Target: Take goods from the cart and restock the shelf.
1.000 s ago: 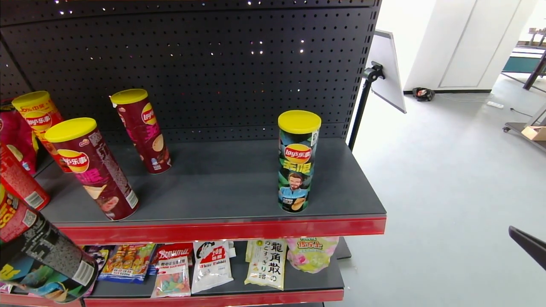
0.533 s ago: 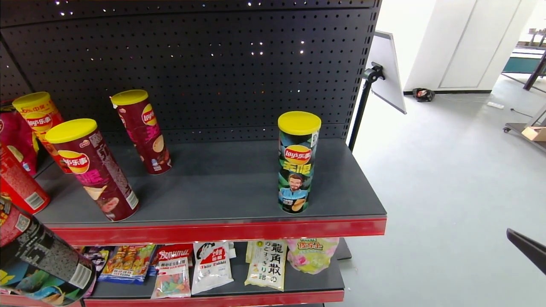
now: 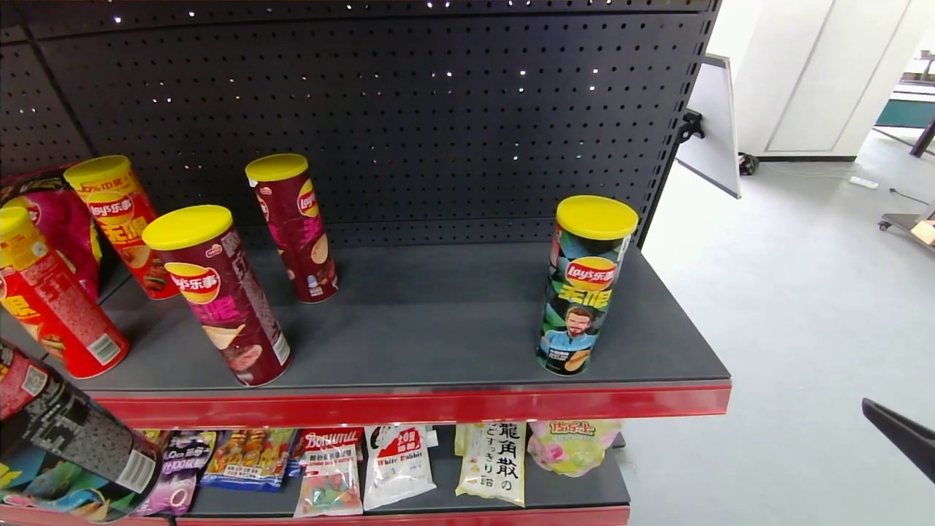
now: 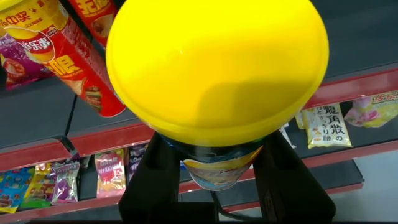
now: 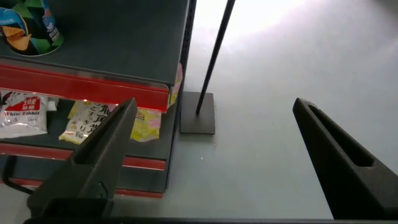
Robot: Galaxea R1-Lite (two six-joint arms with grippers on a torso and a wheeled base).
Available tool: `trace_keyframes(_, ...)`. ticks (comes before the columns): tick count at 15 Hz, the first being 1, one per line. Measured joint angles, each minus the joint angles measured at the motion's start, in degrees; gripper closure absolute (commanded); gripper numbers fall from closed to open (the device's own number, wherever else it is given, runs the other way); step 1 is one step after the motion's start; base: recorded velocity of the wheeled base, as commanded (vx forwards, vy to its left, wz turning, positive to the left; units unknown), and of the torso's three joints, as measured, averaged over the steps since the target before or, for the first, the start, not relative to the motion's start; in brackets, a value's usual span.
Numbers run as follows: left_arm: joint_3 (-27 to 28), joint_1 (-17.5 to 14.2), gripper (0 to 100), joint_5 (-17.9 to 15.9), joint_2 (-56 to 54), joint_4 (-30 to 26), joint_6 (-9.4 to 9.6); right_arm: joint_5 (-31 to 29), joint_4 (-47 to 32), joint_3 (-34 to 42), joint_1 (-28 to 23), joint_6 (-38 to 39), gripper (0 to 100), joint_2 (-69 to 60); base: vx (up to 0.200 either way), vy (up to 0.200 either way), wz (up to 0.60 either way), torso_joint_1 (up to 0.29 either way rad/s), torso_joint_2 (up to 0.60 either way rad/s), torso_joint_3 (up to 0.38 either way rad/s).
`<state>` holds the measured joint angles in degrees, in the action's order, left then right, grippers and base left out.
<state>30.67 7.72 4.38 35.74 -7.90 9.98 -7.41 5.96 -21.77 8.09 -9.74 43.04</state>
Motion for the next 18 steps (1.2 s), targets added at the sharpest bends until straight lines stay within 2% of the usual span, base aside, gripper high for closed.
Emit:
trace_keyframes(3, -0.09, 0.05, 100, -0.35, -0.2, 0.18, 0.02, -0.02, 0.06, 0.56, 0.0, -0.82, 0, -0.62, 0.0, 0.0, 0.0, 0.0, 0.0, 0.0)
trace_keyframes(5, -0.09, 0.16, 100, -2.71, -0.38, 0.18, 0.02, 0.0, 0.06, 0.94, 0.0, -1.17, 0, -1.26, 0.0, 0.0, 0.0, 0.0, 0.0, 0.0)
trace_keyframes(6, -0.06, 0.16, 100, -5.11, -0.44, 0.18, 0.02, 0.0, 0.05, 1.22, 0.0, -1.18, 0, -1.54, 0.0, 0.0, 0.0, 0.0, 0.0, 0.0)
trace_keyframes(8, 0.11, 0.2, 100, -6.72, -0.49, 0.16, 0.02, 0.05, 0.06, 1.79, -0.02, -1.67, 0, -2.1, 0.0, 0.0, -0.3, -0.001, 0.0, -0.001)
trace_keyframes(11, 0.24, 0.2, 100, -6.94, -0.41, 0.16, 0.05, -0.17, 0.49, 3.19, -0.07, -3.43, 0, -3.46, 0.0, 0.0, -0.6, -0.002, 0.0, 0.001)
trace_keyframes(16, 0.37, 0.18, 100, -7.0, -0.17, 0.24, 0.11, -0.39, 0.6, 4.17, -0.22, -5.32, 0, -4.84, 0.0, 0.0, 0.0, 0.0, 0.0, 0.0)
trace_keyframes(18, 0.59, 0.22, 100, -7.17, -0.09, 0.21, 0.72, -0.49, 0.3, 4.44, -0.39, -5.45, 0, -5.29, 0.0, 0.0, 0.0, 0.0, 0.0, 0.0)
